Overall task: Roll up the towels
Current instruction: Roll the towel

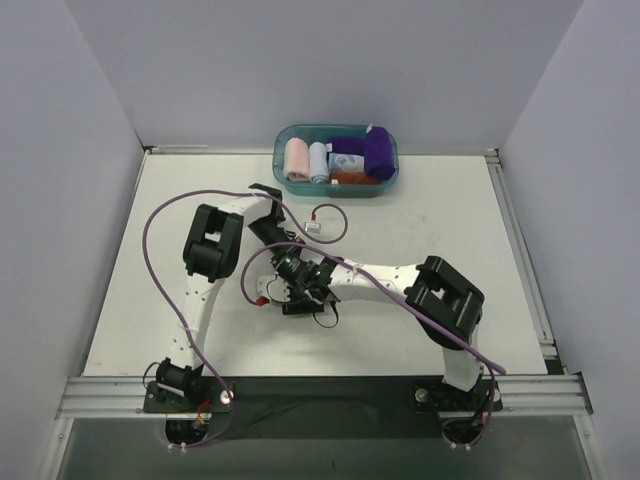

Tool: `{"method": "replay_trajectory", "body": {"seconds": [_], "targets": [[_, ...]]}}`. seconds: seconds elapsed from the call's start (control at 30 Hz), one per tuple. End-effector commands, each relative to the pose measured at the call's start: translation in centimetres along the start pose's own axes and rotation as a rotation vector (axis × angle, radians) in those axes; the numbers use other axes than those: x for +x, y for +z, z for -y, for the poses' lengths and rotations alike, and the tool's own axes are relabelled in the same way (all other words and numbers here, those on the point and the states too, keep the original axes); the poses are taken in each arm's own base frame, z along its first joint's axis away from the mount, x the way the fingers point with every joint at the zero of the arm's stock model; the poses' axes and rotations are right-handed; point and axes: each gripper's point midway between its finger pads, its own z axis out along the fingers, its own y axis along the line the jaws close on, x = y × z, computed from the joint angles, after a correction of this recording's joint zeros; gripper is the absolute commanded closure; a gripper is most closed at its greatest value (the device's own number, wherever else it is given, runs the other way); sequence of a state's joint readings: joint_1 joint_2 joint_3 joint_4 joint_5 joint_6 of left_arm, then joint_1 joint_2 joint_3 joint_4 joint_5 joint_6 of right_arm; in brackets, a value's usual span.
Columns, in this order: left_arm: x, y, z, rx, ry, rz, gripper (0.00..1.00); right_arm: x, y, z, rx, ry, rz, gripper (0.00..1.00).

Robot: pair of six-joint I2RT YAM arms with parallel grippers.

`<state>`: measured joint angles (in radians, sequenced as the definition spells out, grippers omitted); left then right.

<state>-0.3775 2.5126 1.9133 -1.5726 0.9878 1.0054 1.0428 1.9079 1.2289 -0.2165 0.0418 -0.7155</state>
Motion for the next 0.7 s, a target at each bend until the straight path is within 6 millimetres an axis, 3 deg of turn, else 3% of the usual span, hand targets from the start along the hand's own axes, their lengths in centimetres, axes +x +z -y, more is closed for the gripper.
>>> {"method": "replay_trajectory", "body": {"seconds": [0.0,0.07,0.33,0.47,0.57,0.6,0.67], "targets": [[1.8,-0.1,-3.1,-0.053,0.082,-0.102,0.91,1.6,2.0,-2.1,-0.106,-0.008,-0.023,0.48],[1.8,-0.2,-3.1,-0.049,0.080,-0.097,0.90,1.9,2.3,-2.5,-0.144,0.008,-0.025,0.65],[1.8,-0.2,-3.0,-0.050,0.088,-0.086,0.88,2.9,1.7,-4.1,-0.285,0.081,-0.018,1.00],[1.7,-0.4,-3.0,-0.054,0.086,-0.079,0.82,3.3,1.5,-4.5,-0.306,0.090,-0.026,1.00],[1.2,-1.0,-3.2,-0.066,0.092,-0.034,0.71,3.3,1.1,-5.0,-0.337,0.108,-0.019,1.00],[0.7,-2.0,-3.0,-0.081,0.092,0.010,0.62,3.4,0.9,-5.1,-0.348,0.117,-0.018,1.00],[0.4,-3.0,-3.7,-0.127,0.116,0.060,0.57,3.5,0.4,-5.8,-0.383,0.134,-0.021,1.00]]}}
